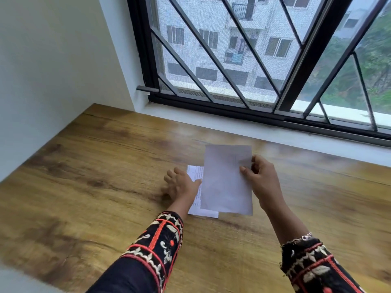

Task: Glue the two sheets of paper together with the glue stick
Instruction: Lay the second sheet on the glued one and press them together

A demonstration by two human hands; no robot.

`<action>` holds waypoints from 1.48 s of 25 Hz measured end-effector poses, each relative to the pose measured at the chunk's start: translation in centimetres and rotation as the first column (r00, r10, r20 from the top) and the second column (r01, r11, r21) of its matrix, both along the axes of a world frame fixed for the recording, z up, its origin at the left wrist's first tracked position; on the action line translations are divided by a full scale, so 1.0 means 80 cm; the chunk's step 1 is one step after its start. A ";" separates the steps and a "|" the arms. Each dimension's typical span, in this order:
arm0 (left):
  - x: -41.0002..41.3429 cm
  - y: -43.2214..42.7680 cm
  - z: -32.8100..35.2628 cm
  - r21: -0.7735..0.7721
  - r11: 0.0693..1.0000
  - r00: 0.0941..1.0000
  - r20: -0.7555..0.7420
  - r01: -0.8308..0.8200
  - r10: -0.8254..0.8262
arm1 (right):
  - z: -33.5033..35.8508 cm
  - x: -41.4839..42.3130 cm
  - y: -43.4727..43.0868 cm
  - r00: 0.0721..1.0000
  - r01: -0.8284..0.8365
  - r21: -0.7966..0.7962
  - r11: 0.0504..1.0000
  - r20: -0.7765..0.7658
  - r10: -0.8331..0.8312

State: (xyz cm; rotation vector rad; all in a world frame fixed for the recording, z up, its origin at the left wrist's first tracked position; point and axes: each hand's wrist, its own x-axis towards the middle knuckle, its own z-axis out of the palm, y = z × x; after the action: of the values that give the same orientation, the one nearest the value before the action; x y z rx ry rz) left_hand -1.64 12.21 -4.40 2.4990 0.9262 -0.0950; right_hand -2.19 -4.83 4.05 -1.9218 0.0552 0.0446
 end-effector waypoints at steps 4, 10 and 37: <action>0.012 -0.015 0.002 0.038 0.999 0.997 -0.065 -0.027 0.030 | 0.000 -0.004 -0.009 1.000 0.014 0.041 0.999 -0.027 -0.013; 0.012 -0.009 0.009 -0.064 0.997 0.996 -0.081 -0.034 0.029 | -0.004 -0.008 -0.018 0.998 0.032 0.093 0.995 -0.061 -0.026; -0.021 0.003 0.059 -0.914 0.190 0.805 0.406 0.359 0.433 | 0.010 -0.003 0.026 0.992 0.127 0.369 0.921 -0.050 -0.116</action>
State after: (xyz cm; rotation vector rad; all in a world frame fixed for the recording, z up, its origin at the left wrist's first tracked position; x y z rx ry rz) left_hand -3.32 12.43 0.29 1.0425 0.3509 0.1068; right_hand -2.42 -2.73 4.83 -1.5336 0.1727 -0.0026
